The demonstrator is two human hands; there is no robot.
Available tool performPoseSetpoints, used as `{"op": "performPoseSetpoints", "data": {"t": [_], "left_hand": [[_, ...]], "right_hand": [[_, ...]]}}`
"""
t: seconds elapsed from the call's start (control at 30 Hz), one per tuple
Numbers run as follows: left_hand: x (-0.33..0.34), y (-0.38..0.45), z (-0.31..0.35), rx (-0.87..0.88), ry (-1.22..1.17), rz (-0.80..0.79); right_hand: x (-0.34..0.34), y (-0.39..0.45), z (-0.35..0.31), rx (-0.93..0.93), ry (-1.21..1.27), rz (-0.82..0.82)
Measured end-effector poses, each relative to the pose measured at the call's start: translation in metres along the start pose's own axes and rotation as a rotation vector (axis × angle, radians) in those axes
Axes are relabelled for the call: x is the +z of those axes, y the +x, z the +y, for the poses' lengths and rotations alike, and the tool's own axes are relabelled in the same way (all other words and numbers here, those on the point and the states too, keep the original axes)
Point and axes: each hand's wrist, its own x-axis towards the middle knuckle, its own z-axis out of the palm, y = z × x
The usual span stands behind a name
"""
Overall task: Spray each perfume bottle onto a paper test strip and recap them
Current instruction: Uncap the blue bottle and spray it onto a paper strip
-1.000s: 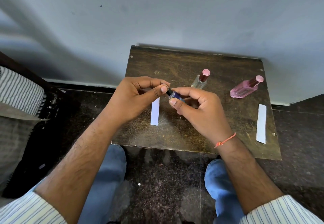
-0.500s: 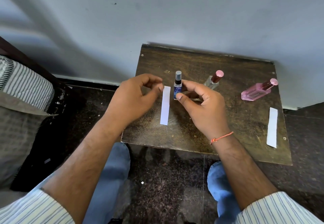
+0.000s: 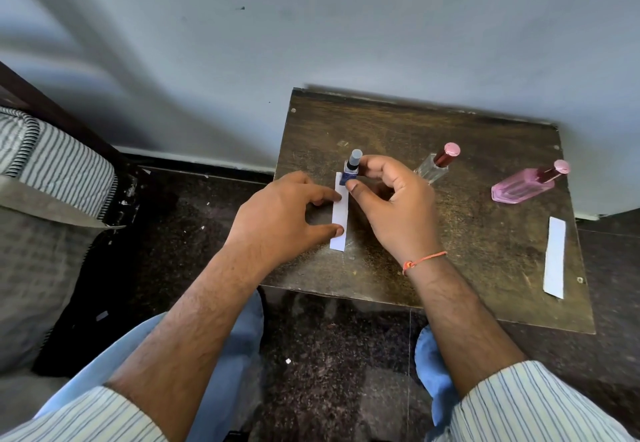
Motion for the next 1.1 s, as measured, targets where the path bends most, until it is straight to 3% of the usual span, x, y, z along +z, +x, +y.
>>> {"op": "performPoseSetpoints", "data": {"t": [1.1], "left_hand": [[0.0074,0.0007,-0.0082,0.064,0.024,0.054]], "right_hand": [[0.0031,0.0052,0.0057,0.042,-0.032,-0.022]]}}
